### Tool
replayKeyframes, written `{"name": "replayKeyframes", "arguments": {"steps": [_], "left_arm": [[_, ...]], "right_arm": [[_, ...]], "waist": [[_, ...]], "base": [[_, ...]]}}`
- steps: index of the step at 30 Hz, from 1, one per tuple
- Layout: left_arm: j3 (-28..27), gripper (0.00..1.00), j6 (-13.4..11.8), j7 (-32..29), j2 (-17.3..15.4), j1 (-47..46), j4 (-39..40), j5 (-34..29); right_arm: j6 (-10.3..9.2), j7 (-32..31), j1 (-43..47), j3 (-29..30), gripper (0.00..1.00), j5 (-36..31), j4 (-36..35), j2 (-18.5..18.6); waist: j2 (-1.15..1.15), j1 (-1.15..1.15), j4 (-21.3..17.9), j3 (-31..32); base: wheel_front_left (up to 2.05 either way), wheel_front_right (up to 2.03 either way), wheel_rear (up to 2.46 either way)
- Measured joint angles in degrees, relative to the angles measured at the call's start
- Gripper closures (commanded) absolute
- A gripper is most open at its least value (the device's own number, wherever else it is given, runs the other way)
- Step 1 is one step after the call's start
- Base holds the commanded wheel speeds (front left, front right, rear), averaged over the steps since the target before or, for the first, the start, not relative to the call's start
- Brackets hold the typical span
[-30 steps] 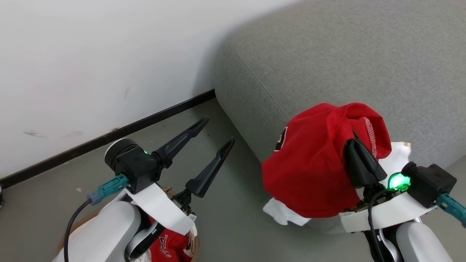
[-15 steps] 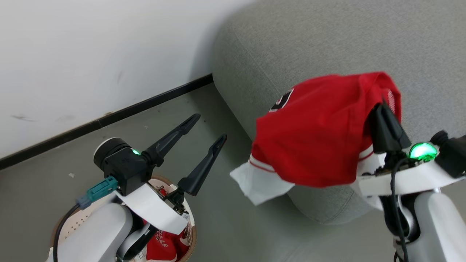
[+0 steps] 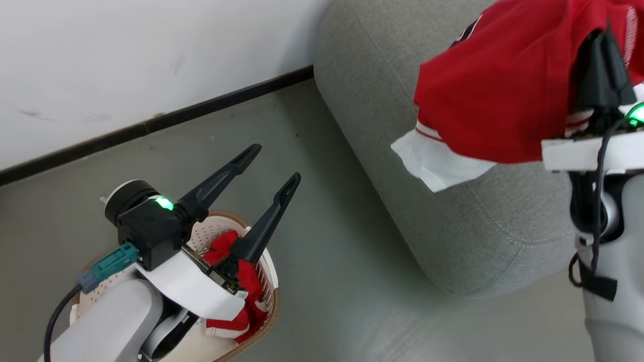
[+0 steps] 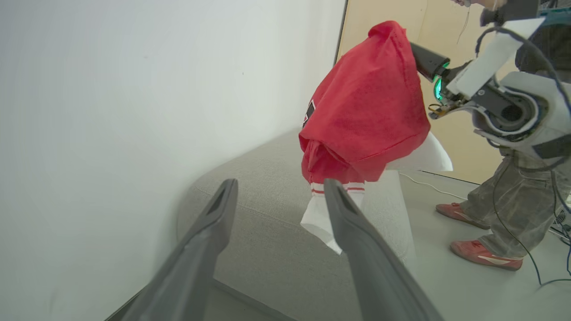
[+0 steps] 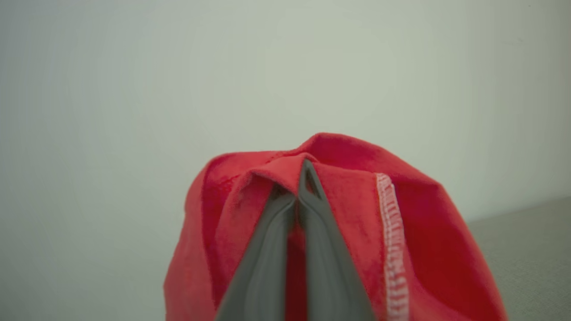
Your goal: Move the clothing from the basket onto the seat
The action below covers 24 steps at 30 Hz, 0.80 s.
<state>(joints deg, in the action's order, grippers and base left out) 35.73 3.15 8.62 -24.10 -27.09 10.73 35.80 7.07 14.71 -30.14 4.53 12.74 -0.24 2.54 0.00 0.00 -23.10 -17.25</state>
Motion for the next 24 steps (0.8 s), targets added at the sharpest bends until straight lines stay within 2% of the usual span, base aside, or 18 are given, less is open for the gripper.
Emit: {"name": "replayKeyframes", "arguments": {"steps": [14,24], "left_arm": [[-2.9,0.00,-1.6,-2.5,-3.6,0.0,6.1,0.5],[-4.9,0.00,-2.2,-3.9,-6.7,0.6,9.9,1.0]], "right_arm": [[0.00,-2.3,-14.9,6.1,1.00,-2.2,7.5,3.3],[0.02,-5.5,-26.2,9.7,1.00,-7.2,10.4,9.2]], "waist": [[0.00,0.00,3.2,-7.1],[0.00,0.00,5.0,-12.8]], "base": [[0.00,0.00,0.00],[0.00,0.00,0.00]]}}
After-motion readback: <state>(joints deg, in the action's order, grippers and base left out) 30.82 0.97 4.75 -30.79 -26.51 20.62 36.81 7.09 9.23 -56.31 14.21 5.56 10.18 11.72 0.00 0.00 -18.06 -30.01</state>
